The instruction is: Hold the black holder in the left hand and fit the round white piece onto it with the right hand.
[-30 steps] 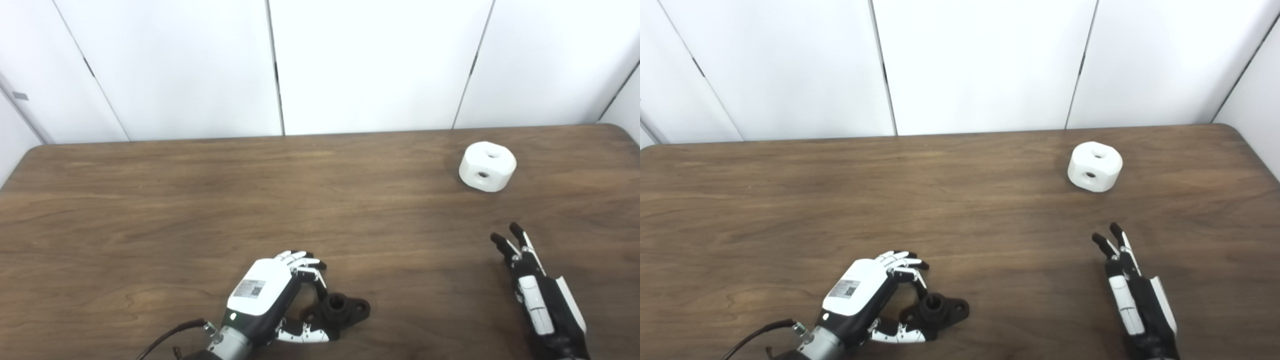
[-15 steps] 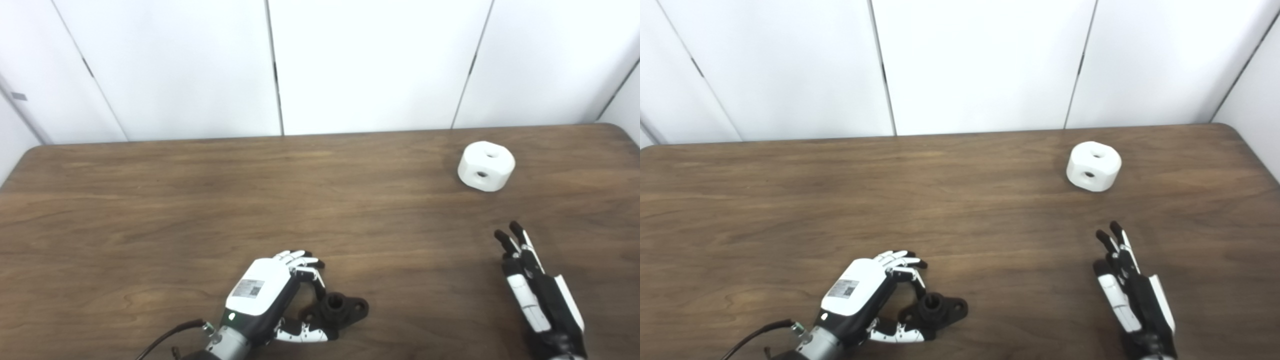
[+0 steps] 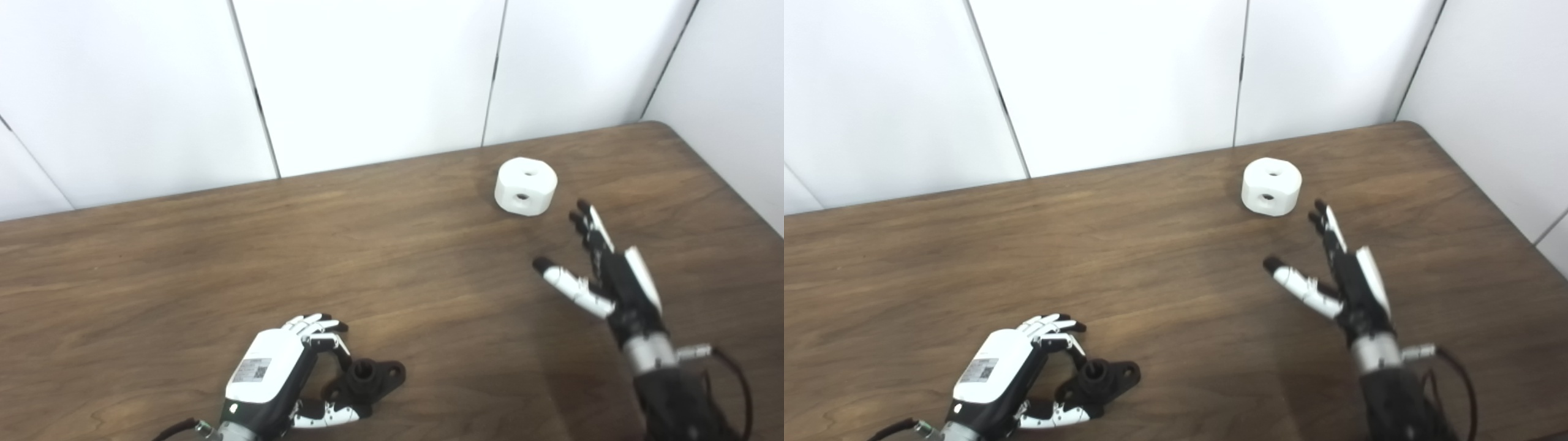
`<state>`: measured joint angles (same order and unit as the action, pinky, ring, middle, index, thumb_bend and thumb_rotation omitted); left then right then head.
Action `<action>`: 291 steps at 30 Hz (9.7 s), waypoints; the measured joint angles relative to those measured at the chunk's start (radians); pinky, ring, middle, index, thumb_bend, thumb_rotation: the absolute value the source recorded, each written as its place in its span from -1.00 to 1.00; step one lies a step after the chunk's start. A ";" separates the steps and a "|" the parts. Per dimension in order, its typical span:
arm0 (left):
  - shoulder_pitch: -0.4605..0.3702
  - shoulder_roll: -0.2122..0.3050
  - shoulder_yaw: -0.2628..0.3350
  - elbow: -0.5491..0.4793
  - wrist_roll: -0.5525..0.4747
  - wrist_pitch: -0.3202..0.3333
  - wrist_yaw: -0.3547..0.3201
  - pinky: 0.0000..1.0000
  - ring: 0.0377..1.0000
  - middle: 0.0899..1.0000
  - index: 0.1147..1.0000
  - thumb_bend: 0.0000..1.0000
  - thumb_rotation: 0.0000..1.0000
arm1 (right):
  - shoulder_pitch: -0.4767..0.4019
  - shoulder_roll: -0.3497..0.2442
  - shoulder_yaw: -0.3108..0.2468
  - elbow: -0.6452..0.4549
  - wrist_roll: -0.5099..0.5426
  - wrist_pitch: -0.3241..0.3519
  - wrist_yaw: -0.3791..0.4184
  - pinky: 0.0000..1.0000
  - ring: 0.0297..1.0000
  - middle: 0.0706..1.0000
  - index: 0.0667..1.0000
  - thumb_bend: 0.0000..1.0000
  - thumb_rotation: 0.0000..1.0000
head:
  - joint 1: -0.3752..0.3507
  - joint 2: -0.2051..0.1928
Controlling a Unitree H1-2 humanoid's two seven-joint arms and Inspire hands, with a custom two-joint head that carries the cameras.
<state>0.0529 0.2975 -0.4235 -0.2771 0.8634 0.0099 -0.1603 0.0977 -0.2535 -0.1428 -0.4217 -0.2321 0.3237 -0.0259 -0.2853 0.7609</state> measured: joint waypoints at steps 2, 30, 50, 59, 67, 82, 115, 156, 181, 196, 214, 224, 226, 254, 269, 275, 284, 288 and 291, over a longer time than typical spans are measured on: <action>0.000 0.000 0.003 0.006 0.000 -0.012 0.007 0.74 0.72 0.57 -0.16 0.04 -0.88 | -0.035 -0.036 -0.002 0.002 -0.039 0.046 0.011 0.88 0.89 0.90 0.89 0.40 0.03 | 0.002 0.002; 0.001 0.001 0.018 0.011 -0.005 -0.026 0.008 0.73 0.74 0.57 -0.16 0.04 -0.88 | -0.416 -0.185 0.086 0.386 -0.273 0.149 0.168 0.86 1.00 0.92 0.78 0.56 -0.30 | -0.012 0.005; 0.005 -0.001 0.030 0.007 -0.005 -0.025 0.004 0.72 0.74 0.57 -0.16 0.04 -0.88 | -0.490 -0.180 0.122 0.579 -0.283 0.149 0.166 0.90 1.00 0.96 0.73 0.57 -0.37 | 0.002 0.002; 0.007 -0.007 0.035 0.005 -0.004 -0.025 -0.002 0.73 0.74 0.58 -0.16 0.04 -0.88 | -0.498 -0.185 0.129 0.579 -0.277 0.148 0.166 0.89 1.00 0.94 0.67 0.54 -0.35 | 0.002 0.002; 0.009 -0.010 0.038 0.001 0.000 -0.024 -0.011 0.73 0.75 0.58 -0.16 0.04 -0.88 | -0.499 -0.190 0.142 0.579 -0.277 0.144 0.160 0.85 1.00 0.90 0.59 0.53 -0.40 | 0.003 0.006; 0.012 -0.014 0.039 0.000 0.005 -0.023 -0.011 0.74 0.74 0.57 -0.16 0.04 -0.89 | -0.507 -0.201 0.173 0.601 -0.277 0.125 0.136 0.82 1.00 0.86 0.49 0.54 -0.43 | 0.014 0.014; 0.024 -0.024 0.031 -0.012 0.033 -0.011 -0.012 0.73 0.72 0.56 -0.16 0.04 -0.89 | -0.516 -0.196 0.182 0.595 -0.266 0.114 0.102 0.72 0.89 0.78 0.40 0.51 -0.51 | 0.025 0.023; 0.025 -0.026 0.023 -0.026 0.039 0.016 -0.021 0.74 0.73 0.56 -0.16 0.05 -0.89 | -0.502 -0.191 0.178 0.582 -0.237 0.053 0.066 0.79 0.83 0.59 -0.10 0.04 -0.73 | 0.035 0.032; 0.012 -0.066 -0.003 -0.037 0.090 0.074 -0.048 0.73 0.73 0.57 -0.16 0.04 -0.89 | -0.310 -0.160 0.264 0.007 -0.287 0.145 0.270 0.72 0.81 0.52 -0.11 0.04 -0.73 | 0.147 0.052; 0.002 -0.084 -0.023 -0.037 0.119 0.099 -0.048 0.71 0.71 0.56 -0.16 0.04 -0.89 | -0.291 -0.060 0.294 -0.153 -0.332 0.147 0.458 0.77 0.86 0.56 -0.11 0.04 -0.72 | 0.176 0.058; -0.001 -0.096 -0.033 -0.037 0.130 0.115 -0.050 0.71 0.71 0.56 -0.16 0.04 -0.89 | -0.256 -0.009 0.359 -0.255 -0.352 0.147 0.572 0.96 0.85 0.52 -0.11 0.04 -0.72 | 0.186 0.064; -0.003 -0.099 -0.037 -0.037 0.137 0.120 -0.050 0.70 0.71 0.56 -0.16 0.04 -0.89 | -0.239 -0.004 0.361 -0.265 -0.344 0.147 0.590 1.00 0.89 0.54 -0.11 0.04 -0.72 | 0.190 0.072; -0.003 -0.101 -0.039 -0.037 0.137 0.125 -0.050 0.71 0.71 0.57 -0.16 0.04 -0.89 | -0.229 0.002 0.361 -0.268 -0.344 0.147 0.599 1.00 0.89 0.54 -0.11 0.04 -0.73 | 0.192 0.074; -0.008 -0.102 -0.048 -0.037 0.142 0.137 -0.055 0.71 0.72 0.57 -0.16 0.04 -0.89 | -0.186 0.025 0.411 -0.244 -0.347 0.145 0.582 0.96 0.90 0.56 -0.11 0.04 -0.73 | 0.190 0.081; -0.011 -0.106 -0.051 -0.037 0.147 0.137 -0.055 0.70 0.71 0.56 -0.16 0.04 -0.89 | -0.176 0.026 0.426 -0.226 -0.349 0.143 0.573 0.93 0.89 0.55 -0.11 0.04 -0.73 | 0.192 0.078; -0.011 -0.112 -0.051 -0.037 0.154 0.139 -0.055 0.70 0.71 0.56 -0.16 0.04 -0.89 | -0.171 0.024 0.430 -0.222 -0.348 0.143 0.566 0.86 0.89 0.56 -0.11 0.04 -0.73 | 0.198 0.084; -0.014 -0.114 -0.052 -0.037 0.157 0.139 -0.066 0.68 0.70 0.56 -0.16 0.04 -0.89 | -0.163 0.022 0.449 -0.220 -0.348 0.141 0.559 0.90 0.90 0.56 -0.11 0.04 -0.73 | 0.198 0.087; -0.015 -0.115 -0.052 -0.037 0.159 0.139 -0.069 0.69 0.71 0.57 -0.16 0.04 -0.89 | -0.163 0.021 0.460 -0.220 -0.350 0.139 0.555 0.86 0.91 0.57 -0.11 0.04 -0.73 | 0.199 0.089; -0.015 -0.117 -0.052 -0.037 0.160 0.139 -0.071 0.70 0.71 0.57 -0.16 0.04 -0.88 | -0.163 0.019 0.464 -0.220 -0.350 0.136 0.552 0.82 0.91 0.56 -0.11 0.04 -0.73 | 0.202 0.092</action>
<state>0.0378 0.1805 -0.4751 -0.3143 1.0229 0.1493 -0.2312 -0.0658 -0.2344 0.3212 -0.6422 -0.5823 0.4601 0.5265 -0.0828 0.8529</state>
